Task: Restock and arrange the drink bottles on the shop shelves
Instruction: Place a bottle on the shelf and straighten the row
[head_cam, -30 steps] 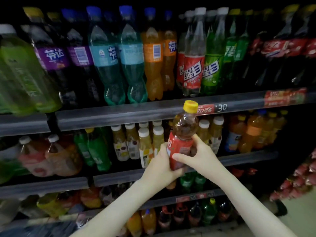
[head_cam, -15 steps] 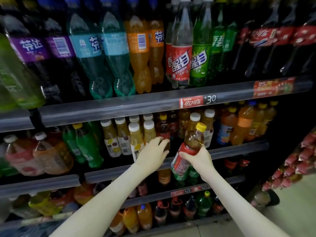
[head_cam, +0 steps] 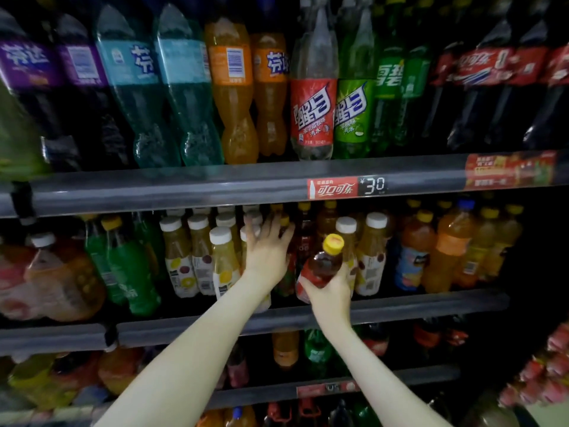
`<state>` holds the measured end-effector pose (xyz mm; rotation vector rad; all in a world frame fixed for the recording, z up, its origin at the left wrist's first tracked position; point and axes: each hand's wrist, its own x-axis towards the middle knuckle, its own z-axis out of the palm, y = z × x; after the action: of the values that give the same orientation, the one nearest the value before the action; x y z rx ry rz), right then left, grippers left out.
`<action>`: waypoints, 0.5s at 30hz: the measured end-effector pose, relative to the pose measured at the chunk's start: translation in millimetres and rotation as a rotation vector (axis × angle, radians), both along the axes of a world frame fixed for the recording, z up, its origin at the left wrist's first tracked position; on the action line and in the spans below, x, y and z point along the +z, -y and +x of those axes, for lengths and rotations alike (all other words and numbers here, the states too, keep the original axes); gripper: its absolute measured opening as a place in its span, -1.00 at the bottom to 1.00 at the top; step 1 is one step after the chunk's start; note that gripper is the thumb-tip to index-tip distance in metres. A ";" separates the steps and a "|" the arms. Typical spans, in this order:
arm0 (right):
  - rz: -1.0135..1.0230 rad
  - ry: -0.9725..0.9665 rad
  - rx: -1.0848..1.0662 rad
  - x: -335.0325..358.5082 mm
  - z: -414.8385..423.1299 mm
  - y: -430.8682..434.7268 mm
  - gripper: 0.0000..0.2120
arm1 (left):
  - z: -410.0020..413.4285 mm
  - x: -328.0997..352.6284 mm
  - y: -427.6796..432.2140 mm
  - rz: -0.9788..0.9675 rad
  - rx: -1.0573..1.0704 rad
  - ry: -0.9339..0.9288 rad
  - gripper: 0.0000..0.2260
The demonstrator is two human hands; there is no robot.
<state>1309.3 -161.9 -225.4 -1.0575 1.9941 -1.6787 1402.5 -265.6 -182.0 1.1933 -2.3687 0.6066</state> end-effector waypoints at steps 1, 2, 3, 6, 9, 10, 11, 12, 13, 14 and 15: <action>-0.001 -0.024 0.016 -3.1 0.7 5.5 -0.24 | -1.9 -1.4 0.9 -0.011 0.000 -0.001 -0.42; 0.017 -0.033 0.031 -6.7 0.6 11.4 -0.23 | -3.6 -2.2 0.7 -0.018 0.005 -0.004 -0.44; 0.038 -0.029 0.036 -9.7 1.0 17.0 -0.24 | -4.5 -2.6 0.0 -0.026 0.017 -0.003 -0.44; 0.085 -0.048 0.011 -19.1 2.0 34.3 -0.29 | -1.1 -7.5 0.1 -0.061 0.045 0.003 -0.45; 0.162 -0.192 -0.017 -19.6 -0.9 49.5 -0.27 | 4.3 -10.8 1.1 -0.066 0.043 0.003 -0.41; 0.212 -0.252 -0.010 -18.1 -2.6 52.8 -0.25 | 4.8 -10.9 1.3 -0.067 0.042 0.000 -0.40; 0.255 -0.309 0.001 -17.8 -4.4 55.4 -0.23 | 4.8 -10.9 1.6 -0.068 0.040 -0.002 -0.38; 0.282 -0.361 0.010 -16.3 -5.7 55.8 -0.20 | 4.3 -10.9 2.4 -0.070 0.038 -0.001 -0.37; 0.294 -0.414 0.018 -15.1 -6.3 55.0 -0.17 | 3.8 -11.0 3.5 -0.073 0.039 0.001 -0.36; 0.293 -0.479 0.019 -13.7 -6.4 52.8 -0.14 | 3.4 -11.0 4.8 -0.076 0.039 0.004 -0.34; 0.277 -0.562 0.004 -12.6 -6.6 50.9 -0.09 | 3.3 -11.0 6.4 -0.076 0.038 0.005 -0.33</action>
<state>1302.7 -212.9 -238.0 -1.5411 2.4595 -1.1272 1405.7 -271.9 -193.1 1.2068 -2.3103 0.7072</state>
